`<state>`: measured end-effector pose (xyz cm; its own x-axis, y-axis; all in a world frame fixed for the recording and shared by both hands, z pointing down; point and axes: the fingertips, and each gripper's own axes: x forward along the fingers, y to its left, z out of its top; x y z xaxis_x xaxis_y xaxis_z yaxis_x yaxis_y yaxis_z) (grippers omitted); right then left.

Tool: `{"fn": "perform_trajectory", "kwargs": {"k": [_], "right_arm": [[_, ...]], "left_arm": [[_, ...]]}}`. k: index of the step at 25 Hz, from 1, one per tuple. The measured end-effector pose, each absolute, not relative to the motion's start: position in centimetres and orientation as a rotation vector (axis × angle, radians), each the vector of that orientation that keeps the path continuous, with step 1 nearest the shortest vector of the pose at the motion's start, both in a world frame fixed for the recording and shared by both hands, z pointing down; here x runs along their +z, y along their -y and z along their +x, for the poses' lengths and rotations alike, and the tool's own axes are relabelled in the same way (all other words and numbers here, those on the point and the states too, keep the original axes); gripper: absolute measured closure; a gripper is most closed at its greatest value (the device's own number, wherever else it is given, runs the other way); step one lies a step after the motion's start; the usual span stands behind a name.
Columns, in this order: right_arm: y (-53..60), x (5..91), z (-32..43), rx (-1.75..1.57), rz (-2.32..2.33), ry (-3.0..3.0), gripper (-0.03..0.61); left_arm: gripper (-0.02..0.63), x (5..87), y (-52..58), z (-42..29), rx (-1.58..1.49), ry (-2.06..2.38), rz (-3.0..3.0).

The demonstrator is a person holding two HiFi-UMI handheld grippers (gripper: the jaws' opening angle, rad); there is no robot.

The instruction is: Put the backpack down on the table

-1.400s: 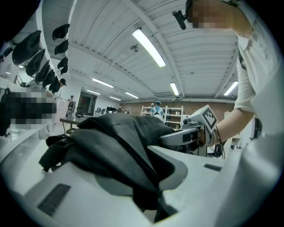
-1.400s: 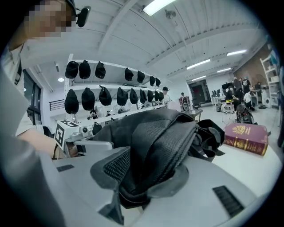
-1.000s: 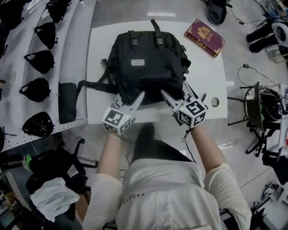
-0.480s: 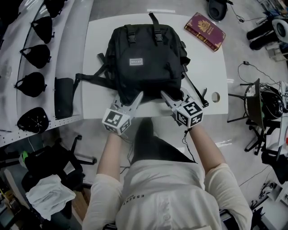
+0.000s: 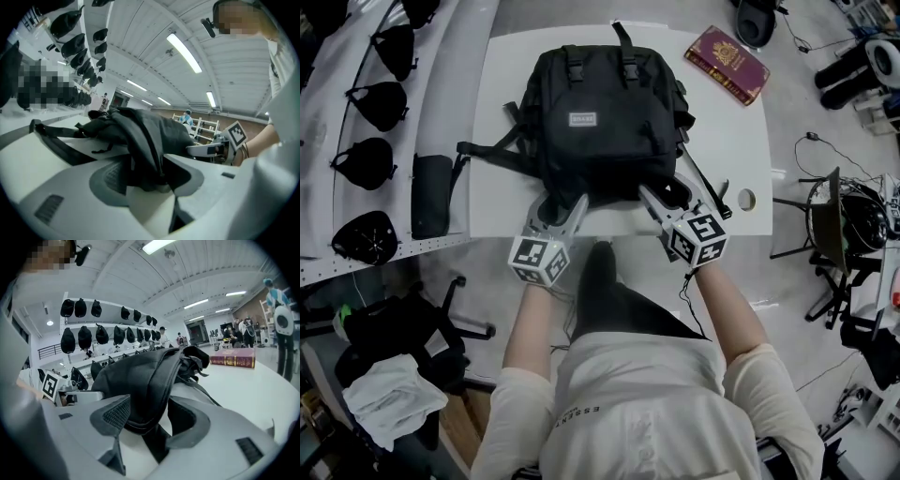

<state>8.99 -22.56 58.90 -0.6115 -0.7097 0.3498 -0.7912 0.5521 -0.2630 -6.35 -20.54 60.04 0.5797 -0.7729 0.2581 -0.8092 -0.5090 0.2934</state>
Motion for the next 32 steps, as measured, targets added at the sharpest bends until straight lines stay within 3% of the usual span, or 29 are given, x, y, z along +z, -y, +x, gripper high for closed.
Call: {"fn": "perform_trajectory", "kwargs": {"k": [8, 20, 23, 26, 32], "right_arm": [[20.7, 56.1, 10.2, 0.535, 1.279, 2.572, 0.339], [17.0, 47.8, 10.0, 0.293, 1.241, 2.685, 0.344], [16.2, 46.1, 9.9, 0.352, 1.212, 2.754, 0.440], [15.7, 44.5, 10.4, 0.325, 1.231, 2.780, 0.524], [14.7, 41.5, 10.6, 0.175, 1.210, 2.818, 0.563]], "left_arm": [[0.422, 57.3, 18.2, -8.8, 0.255, 1.575, 2.440], [0.451, 47.6, 15.6, -4.6, 0.207, 1.452, 2.644], [0.472, 46.3, 14.9, -3.1, 0.202, 1.365, 2.649], [0.577, 44.6, 14.3, -2.1, 0.194, 1.348, 2.673], [0.611, 42.1, 13.8, -0.9, 0.199, 1.339, 2.716]]}}
